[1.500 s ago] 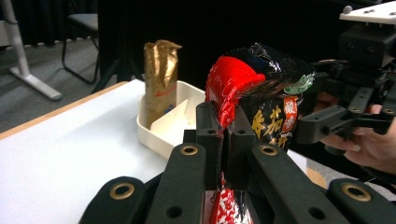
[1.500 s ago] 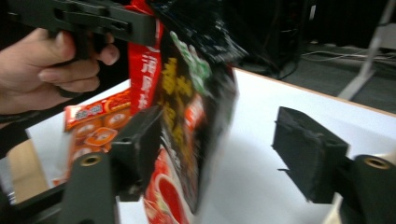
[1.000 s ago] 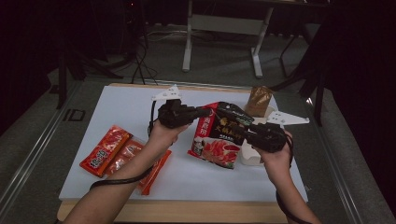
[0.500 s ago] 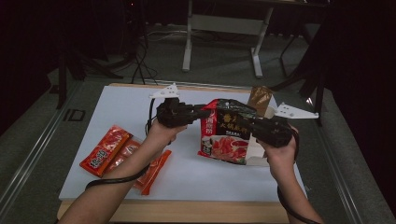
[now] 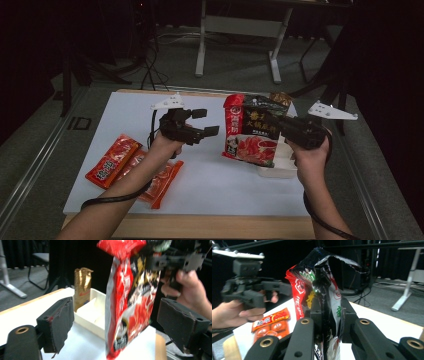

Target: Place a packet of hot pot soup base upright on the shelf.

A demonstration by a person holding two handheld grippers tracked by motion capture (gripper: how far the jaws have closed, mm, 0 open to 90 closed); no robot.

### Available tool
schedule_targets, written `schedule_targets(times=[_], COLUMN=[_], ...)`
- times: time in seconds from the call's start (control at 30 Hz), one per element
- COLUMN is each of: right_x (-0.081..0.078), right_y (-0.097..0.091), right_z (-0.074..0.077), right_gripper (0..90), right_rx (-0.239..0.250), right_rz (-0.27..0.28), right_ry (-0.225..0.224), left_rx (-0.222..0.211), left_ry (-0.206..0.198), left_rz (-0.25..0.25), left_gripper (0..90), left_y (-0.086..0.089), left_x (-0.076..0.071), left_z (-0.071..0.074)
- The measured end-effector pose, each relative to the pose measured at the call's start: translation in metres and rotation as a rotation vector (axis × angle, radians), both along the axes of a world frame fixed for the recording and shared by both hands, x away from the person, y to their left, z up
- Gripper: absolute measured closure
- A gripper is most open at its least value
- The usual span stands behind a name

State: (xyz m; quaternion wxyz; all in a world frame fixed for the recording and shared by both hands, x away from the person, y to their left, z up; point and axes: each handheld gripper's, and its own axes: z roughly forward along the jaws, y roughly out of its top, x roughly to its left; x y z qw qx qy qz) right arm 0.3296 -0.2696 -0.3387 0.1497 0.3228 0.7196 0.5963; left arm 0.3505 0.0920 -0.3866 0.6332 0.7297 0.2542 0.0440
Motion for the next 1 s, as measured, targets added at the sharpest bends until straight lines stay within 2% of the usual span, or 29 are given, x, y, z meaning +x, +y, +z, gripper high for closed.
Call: schedule_targets(times=[0.13, 0.23, 0.43, 0.5, 0.67, 0.83, 1.0], right_x=[0.004, 0.008, 0.018, 0.022, 0.032, 0.044, 0.055], right_y=[-0.007, -0.012, -0.026, -0.032, -0.047, -0.061, -0.073], right_z=[0.004, 0.006, 0.009, 0.011, 0.012, 0.009, 0.004], right_gripper=[77.9, 77.9, 77.9, 77.8, 77.7, 77.6, 77.4], right_rx=[0.000, 0.002, -0.004, -0.004, -0.014, -0.012, 0.000], right_rz=[-0.020, -0.040, -0.087, -0.107, -0.152, -0.179, -0.181], right_ry=[-0.007, -0.007, -0.016, -0.021, -0.032, -0.031, -0.040], left_rx=[0.005, 0.021, 0.077, 0.077, 0.098, 0.096, 0.111], left_ry=[0.021, 0.029, 0.006, 0.008, -0.028, -0.011, -0.005], left_rz=[-0.002, 0.001, 0.036, 0.038, 0.068, 0.076, 0.080], left_gripper=[2.1, 2.0, 2.0, 2.0, 2.0, 2.0, 2.0], left_y=[0.009, 0.017, 0.032, 0.038, 0.049, 0.058, 0.062], left_x=[-0.007, -0.014, -0.033, -0.039, -0.055, -0.066, -0.077], left_z=[-0.007, -0.012, -0.024, -0.029, -0.043, -0.057, -0.070])
